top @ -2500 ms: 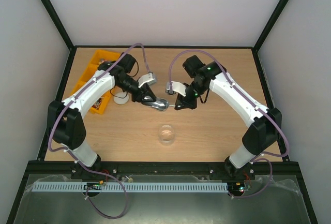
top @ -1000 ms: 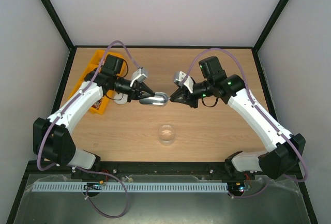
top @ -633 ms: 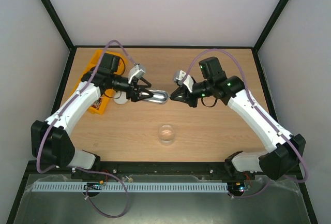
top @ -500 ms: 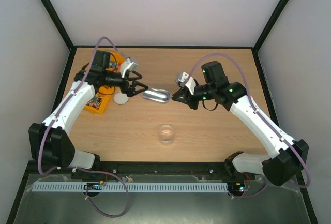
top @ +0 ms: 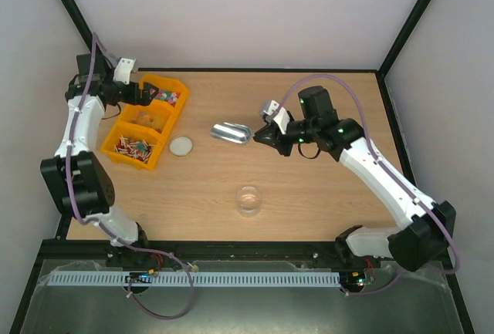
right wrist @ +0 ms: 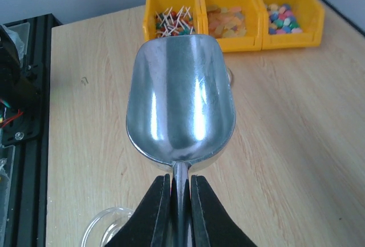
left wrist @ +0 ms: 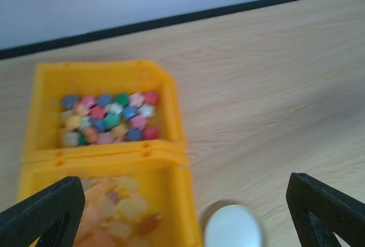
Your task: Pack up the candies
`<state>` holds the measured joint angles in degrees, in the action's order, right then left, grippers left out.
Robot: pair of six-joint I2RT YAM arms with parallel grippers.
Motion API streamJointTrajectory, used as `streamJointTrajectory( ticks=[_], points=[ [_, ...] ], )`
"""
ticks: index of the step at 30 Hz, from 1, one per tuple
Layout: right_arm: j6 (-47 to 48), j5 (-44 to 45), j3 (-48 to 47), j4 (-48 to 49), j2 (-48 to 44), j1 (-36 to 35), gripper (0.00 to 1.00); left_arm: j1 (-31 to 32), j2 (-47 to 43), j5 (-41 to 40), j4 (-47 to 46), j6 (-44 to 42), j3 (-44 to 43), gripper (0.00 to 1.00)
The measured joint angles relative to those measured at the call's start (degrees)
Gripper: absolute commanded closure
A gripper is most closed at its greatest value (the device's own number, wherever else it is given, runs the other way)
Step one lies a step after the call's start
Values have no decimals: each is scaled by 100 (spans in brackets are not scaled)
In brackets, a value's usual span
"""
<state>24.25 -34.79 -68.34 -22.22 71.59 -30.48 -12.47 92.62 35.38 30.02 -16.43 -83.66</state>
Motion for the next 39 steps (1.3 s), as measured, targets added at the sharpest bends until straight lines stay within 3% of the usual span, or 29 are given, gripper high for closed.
streamJointTrajectory(
  ticks=[6,12,23,28,39],
  points=[
    [35,-68,-317,-275,570,0,99,-527,1394,-739,562,-804,-898,4],
    [31,-59,-343,-361,752,0,99,-717,2776,-1193,909,-1154,-1947,17],
    [7,170,-345,-363,772,0,99,-713,3606,-1453,1093,-1392,-2494,46],
    [-76,236,-345,-321,782,0,99,-649,3552,-1390,1056,-1467,-2166,55],
    [-393,474,-140,39,802,0,99,50,2326,-1158,348,-1084,85,66]
  ],
)
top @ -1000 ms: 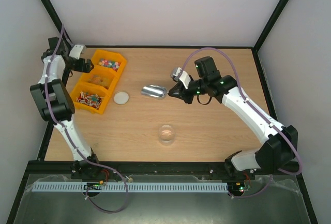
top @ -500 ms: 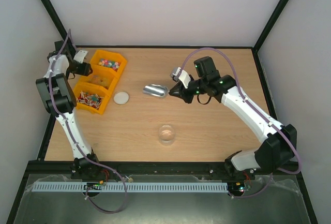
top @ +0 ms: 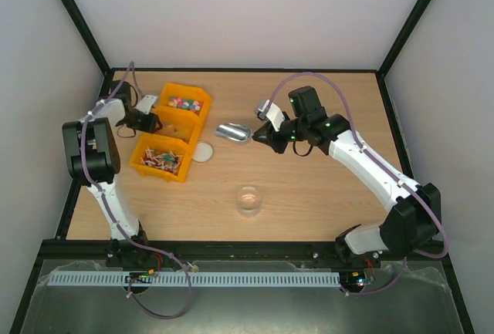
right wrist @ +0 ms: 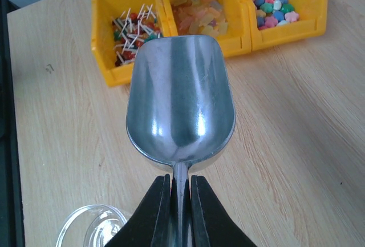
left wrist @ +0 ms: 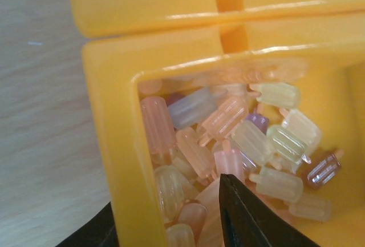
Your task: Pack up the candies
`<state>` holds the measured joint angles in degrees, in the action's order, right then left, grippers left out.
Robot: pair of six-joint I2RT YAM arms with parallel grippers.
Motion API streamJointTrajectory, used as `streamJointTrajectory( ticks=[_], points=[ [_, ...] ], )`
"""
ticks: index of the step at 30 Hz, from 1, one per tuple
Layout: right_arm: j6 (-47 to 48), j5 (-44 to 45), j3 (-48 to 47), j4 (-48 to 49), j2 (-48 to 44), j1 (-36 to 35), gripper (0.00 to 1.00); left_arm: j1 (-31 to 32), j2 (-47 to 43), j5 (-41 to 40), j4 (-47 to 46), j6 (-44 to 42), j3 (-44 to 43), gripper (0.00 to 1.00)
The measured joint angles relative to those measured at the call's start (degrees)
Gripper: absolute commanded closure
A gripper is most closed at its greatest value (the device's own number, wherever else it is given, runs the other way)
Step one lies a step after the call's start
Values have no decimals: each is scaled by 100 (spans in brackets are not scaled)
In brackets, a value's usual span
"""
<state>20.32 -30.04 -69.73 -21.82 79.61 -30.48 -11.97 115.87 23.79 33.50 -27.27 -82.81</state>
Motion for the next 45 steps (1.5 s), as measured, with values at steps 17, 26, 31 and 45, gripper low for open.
streamJointTrajectory(
  ticks=[17,26,31,45],
  points=[
    [24,391,442,111,13,-2,99,1598,-1543,481,-1043,999,2225,70],
    [308,737,354,-177,269,-223,99,1823,-1687,492,-1086,916,2374,68],
    [402,1134,-234,-758,643,-586,99,1926,-1875,426,-1043,868,2380,64],
    [535,2020,-2190,-2450,1982,-962,99,1982,-2260,409,-1056,990,2586,68]
  ],
)
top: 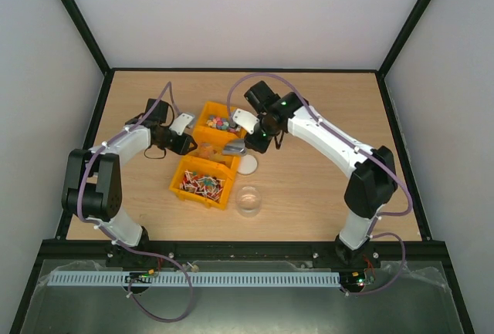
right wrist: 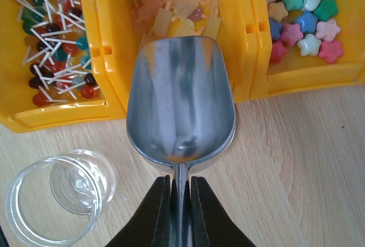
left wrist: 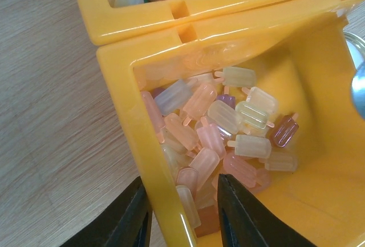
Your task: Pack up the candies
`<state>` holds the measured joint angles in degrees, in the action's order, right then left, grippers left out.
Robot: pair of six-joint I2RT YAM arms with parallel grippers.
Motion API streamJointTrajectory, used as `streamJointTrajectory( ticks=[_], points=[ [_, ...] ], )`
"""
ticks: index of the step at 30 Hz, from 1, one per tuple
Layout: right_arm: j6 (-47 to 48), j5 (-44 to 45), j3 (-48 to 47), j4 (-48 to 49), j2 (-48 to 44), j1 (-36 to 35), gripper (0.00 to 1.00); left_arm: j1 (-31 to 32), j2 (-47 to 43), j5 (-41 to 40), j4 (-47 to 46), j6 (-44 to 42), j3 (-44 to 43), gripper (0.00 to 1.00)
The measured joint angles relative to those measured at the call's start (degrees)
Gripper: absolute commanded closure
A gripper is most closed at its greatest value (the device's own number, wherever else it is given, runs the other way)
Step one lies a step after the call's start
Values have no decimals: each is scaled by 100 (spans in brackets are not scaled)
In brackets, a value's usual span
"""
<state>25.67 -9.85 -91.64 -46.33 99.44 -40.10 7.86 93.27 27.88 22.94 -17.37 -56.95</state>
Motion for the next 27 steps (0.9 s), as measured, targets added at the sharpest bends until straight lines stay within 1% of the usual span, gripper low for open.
streamJointTrajectory(
  ticks=[4,11,16,23,27],
  points=[
    [50,168,-433,-361,400,-48,99,0,0,37,-7,4,2,70],
    [114,446,-1071,-861,922,-149,99,0,0,72,-61,39,2,79],
    [138,702,-1478,-1158,1266,-297,99,0,0,184,-129,151,46,83],
    [205,920,-2315,-1672,1930,-422,99,0,0,323,-260,313,114,89],
    [234,942,-2756,-2059,2218,-483,99,15,-28,323,-385,470,175,90]
  ],
)
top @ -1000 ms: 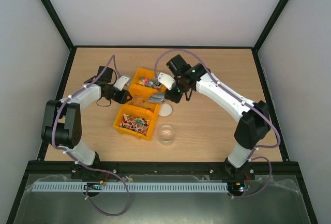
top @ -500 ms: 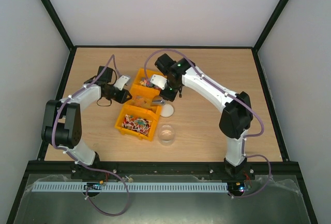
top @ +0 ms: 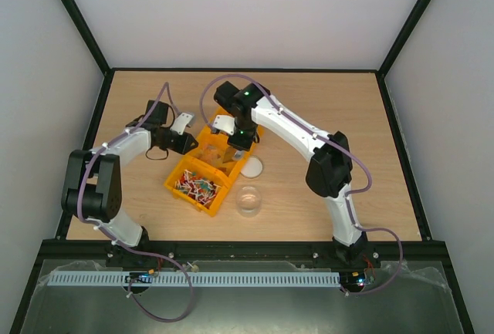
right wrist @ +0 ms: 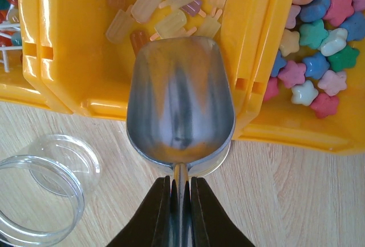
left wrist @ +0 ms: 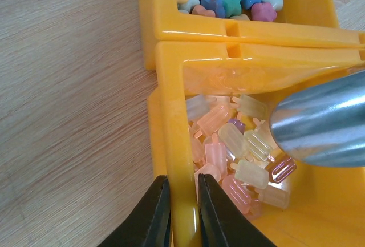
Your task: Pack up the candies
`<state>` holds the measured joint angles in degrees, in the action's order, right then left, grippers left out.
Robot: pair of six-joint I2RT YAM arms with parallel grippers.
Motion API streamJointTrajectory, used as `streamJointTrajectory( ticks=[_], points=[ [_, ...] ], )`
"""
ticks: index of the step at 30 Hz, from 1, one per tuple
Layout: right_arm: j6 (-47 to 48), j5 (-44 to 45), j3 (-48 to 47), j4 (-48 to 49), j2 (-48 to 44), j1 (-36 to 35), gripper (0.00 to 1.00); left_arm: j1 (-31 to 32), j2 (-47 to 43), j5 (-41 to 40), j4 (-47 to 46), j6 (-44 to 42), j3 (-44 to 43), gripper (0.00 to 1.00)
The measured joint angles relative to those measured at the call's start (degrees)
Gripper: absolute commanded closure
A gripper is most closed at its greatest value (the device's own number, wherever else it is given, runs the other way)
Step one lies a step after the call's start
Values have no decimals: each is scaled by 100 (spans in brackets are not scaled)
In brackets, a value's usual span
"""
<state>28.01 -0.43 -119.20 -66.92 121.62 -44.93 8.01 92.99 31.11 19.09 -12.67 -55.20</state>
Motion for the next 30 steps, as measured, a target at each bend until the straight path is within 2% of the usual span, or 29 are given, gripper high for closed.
streamJointTrajectory(
  ticks=[14,26,30],
  points=[
    [-61,216,59,-380,17,-96,99,299,-313,-304,-433,553,396,97],
    [-103,378,103,-372,20,-149,99,485,-378,-544,-610,837,485,98],
    [-173,334,372,-107,-90,-146,99,496,-455,-564,-723,918,592,98]
  ],
)
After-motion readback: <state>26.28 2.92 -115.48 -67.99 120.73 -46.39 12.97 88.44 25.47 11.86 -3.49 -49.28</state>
